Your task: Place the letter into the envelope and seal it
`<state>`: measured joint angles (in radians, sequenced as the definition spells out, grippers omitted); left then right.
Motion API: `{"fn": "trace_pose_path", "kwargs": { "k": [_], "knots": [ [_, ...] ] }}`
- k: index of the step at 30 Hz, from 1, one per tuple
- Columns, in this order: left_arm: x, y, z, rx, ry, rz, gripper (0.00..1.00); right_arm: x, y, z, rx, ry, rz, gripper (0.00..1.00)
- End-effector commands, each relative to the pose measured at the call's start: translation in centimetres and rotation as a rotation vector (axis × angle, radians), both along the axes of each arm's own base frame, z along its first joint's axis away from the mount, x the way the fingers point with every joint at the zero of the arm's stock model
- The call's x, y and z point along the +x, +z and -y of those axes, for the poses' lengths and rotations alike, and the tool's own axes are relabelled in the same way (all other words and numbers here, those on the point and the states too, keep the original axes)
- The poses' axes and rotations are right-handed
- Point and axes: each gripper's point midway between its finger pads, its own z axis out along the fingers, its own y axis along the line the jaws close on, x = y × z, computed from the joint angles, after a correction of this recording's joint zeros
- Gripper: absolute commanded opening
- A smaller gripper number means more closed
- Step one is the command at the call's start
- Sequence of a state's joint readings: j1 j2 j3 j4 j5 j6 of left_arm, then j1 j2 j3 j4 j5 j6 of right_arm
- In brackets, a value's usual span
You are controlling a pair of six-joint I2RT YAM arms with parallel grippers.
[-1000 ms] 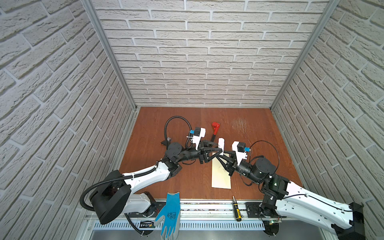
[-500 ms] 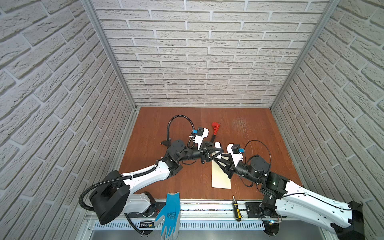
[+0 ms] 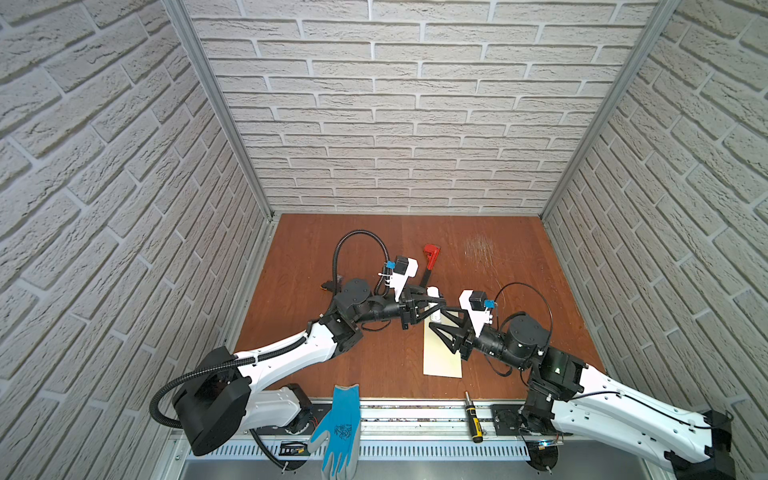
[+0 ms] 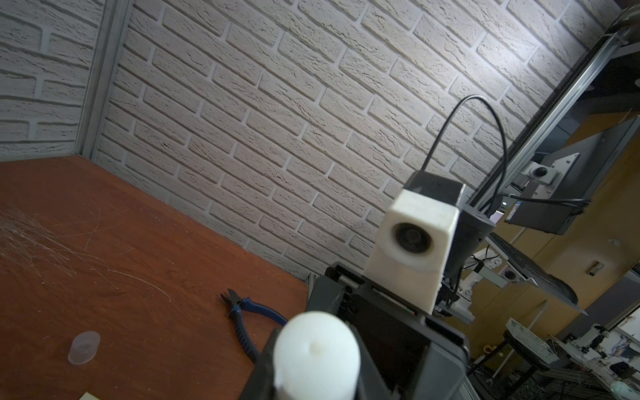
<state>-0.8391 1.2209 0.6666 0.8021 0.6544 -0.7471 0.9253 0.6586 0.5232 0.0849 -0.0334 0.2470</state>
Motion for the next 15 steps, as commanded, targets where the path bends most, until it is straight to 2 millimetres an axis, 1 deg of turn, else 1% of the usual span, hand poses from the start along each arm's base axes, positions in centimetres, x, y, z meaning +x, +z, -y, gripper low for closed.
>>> {"fn": "trace_pose_path", "kwargs": {
  "k": [1,6,9,12,15],
  "knots": [
    [-0.34,2.12,-0.54,-0.056,0.021,0.072,0.00,-0.43,0.74,-0.12,0.016,0.030,0.034,0.53],
    [-0.29,2.61,-0.45,-0.094,0.013,0.062,0.00,-0.34,0.70,-0.58,0.017,0.042,0.037,0.51],
    [-0.20,2.71,-0.40,-0.108,0.013,0.056,0.00,-0.28,0.86,-0.91,0.021,0.051,0.042,0.46],
    [-0.15,2.74,-0.38,-0.111,0.014,0.059,0.00,-0.15,0.82,-1.09,0.016,0.052,0.040,0.36],
    [-0.12,2.67,-0.34,-0.107,0.012,0.057,0.00,-0.08,1.01,-1.04,0.022,0.048,0.046,0.32]
  ]
}}
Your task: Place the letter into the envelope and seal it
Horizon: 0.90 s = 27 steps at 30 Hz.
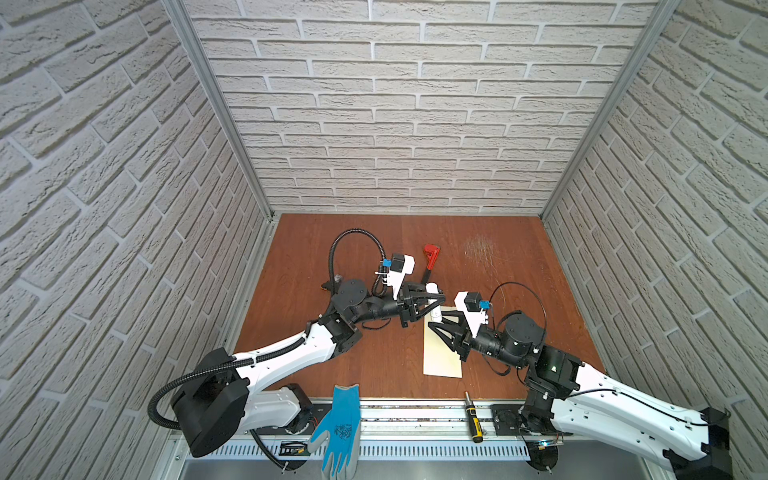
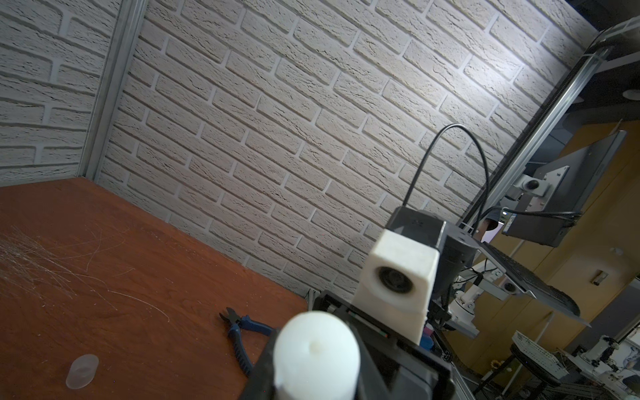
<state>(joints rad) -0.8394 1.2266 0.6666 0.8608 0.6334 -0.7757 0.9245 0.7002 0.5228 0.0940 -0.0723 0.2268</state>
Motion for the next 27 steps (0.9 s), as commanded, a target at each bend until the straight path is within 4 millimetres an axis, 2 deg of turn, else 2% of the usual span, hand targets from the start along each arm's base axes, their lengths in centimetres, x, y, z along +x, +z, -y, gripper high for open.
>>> {"fn": "trace_pose_path", "kwargs": {
  "k": [1,5,8,11,17,22,27],
  "knots": [
    [-0.4,1.5,-0.2,-0.061,-0.004,0.052,0.00,0.1,2.2,-0.1,0.061,0.005,0.056,0.32],
    [-0.2,1.0,-0.1,-0.052,0.000,0.043,0.00,0.2,2.5,-0.1,0.068,0.002,0.062,0.33],
    [-0.2,0.8,-0.1,-0.053,0.000,0.041,0.00,0.2,2.7,0.0,0.074,-0.003,0.063,0.38],
    [-0.1,0.7,0.0,-0.052,0.002,0.039,0.00,0.2,2.7,0.0,0.073,-0.002,0.063,0.38],
    [-0.1,0.5,0.1,-0.050,0.002,0.037,0.00,0.1,2.8,0.0,0.073,0.001,0.064,0.23],
    [0.1,-0.6,0.4,-0.028,0.007,0.022,0.00,0.2,3.2,-0.1,0.084,0.000,0.071,0.20],
    [1.1,-2.6,0.4,0.021,0.076,0.004,0.00,0.5,3.4,-0.2,0.063,-0.011,0.050,0.18]
  ]
}}
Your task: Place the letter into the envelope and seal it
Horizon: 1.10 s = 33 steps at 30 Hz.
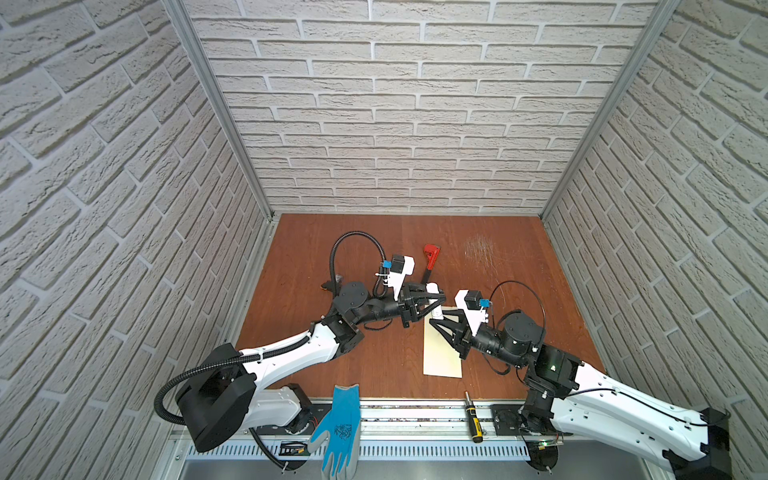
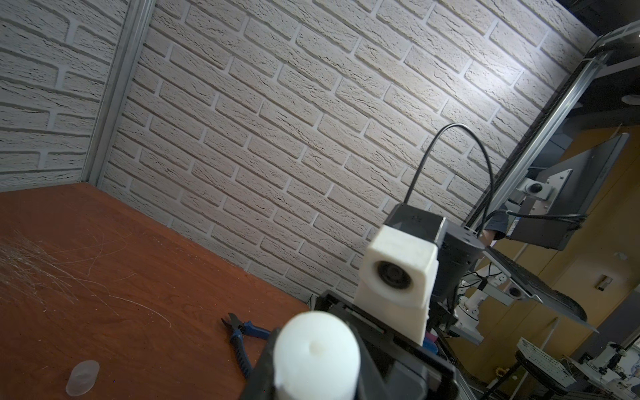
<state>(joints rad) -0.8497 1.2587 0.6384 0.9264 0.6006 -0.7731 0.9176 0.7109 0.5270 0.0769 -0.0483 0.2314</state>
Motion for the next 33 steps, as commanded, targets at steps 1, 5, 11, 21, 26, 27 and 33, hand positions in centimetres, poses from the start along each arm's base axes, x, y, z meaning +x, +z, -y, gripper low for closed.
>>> {"fn": "trace_pose_path", "kwargs": {
  "k": [1,5,11,21,26,27,33],
  "knots": [
    [1.2,-2.2,0.1,0.057,0.088,-0.002,0.00,0.1,3.9,-0.5,0.082,0.013,0.064,0.16],
    [3.0,-4.6,0.3,0.175,0.228,-0.034,0.00,1.4,4.3,-0.2,0.141,-0.082,0.089,0.10],
    [4.9,-6.0,-0.2,0.189,0.353,-0.066,0.00,1.5,5.6,-0.4,0.077,-0.273,0.242,0.08],
    [6.3,-6.0,-0.7,0.171,0.454,-0.062,0.00,0.8,5.5,-4.0,-0.033,-0.480,0.379,0.10],
    [6.3,-5.9,-1.2,0.163,0.473,-0.057,0.00,0.7,4.6,-5.6,-0.088,-0.525,0.392,0.24],
    [6.2,-5.8,-1.3,0.162,0.474,-0.054,0.00,0.6,4.4,-5.7,-0.095,-0.524,0.401,0.25],
    [6.0,-4.7,-2.5,0.145,0.476,-0.037,0.00,0.2,3.8,-4.2,-0.118,-0.494,0.392,0.43]
  ]
}}
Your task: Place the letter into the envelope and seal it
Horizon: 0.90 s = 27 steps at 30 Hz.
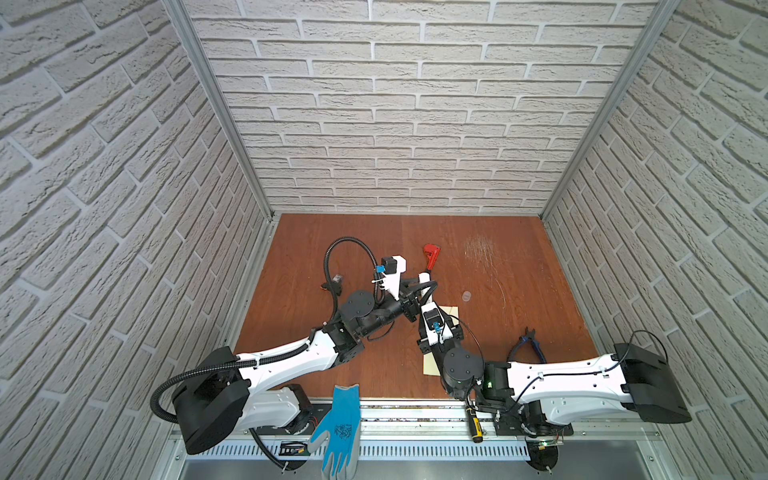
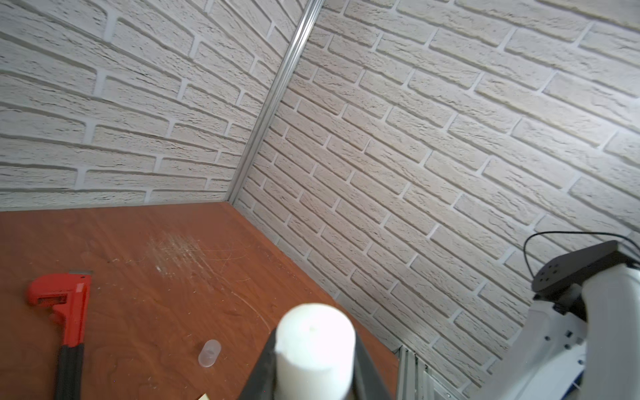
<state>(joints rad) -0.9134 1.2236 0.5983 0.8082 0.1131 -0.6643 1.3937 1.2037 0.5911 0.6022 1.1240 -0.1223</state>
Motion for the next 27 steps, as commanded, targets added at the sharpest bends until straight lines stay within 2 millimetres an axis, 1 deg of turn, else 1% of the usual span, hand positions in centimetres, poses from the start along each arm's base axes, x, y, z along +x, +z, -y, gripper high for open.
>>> {"fn": "trace_pose_path", "kwargs": {
  "k": [1,3,7,12,17,20,22,27],
  "knots": [
    [0.7,-1.7,-1.0,0.062,0.040,-0.012,0.00,-2.3,3.6,-1.5,0.123,0.175,0.021,0.46],
    [0.6,-1.0,-1.4,0.052,0.033,-0.006,0.00,-2.5,3.5,-0.5,0.113,0.188,0.013,0.51],
    [0.6,0.2,-2.4,0.028,0.009,0.000,0.00,-3.4,3.6,1.4,0.081,0.252,0.003,0.55],
    [0.1,1.4,-3.1,-0.007,-0.063,0.013,0.00,-4.6,3.5,2.9,0.032,0.361,-0.029,0.56],
    [-1.7,3.0,-2.4,-0.033,-0.202,0.052,0.00,-5.9,3.4,4.1,0.059,0.485,-0.080,0.55],
    [-2.6,3.8,-1.8,-0.054,-0.274,0.072,0.00,-6.5,3.7,4.5,0.099,0.548,-0.106,0.55],
    [-3.0,4.2,-1.5,-0.072,-0.311,0.082,0.00,-6.9,3.8,4.4,0.124,0.593,-0.128,0.56],
    [-3.5,5.6,-0.5,-0.107,-0.389,0.108,0.00,-7.3,3.5,3.0,0.138,0.683,-0.219,0.58]
  ]
}}
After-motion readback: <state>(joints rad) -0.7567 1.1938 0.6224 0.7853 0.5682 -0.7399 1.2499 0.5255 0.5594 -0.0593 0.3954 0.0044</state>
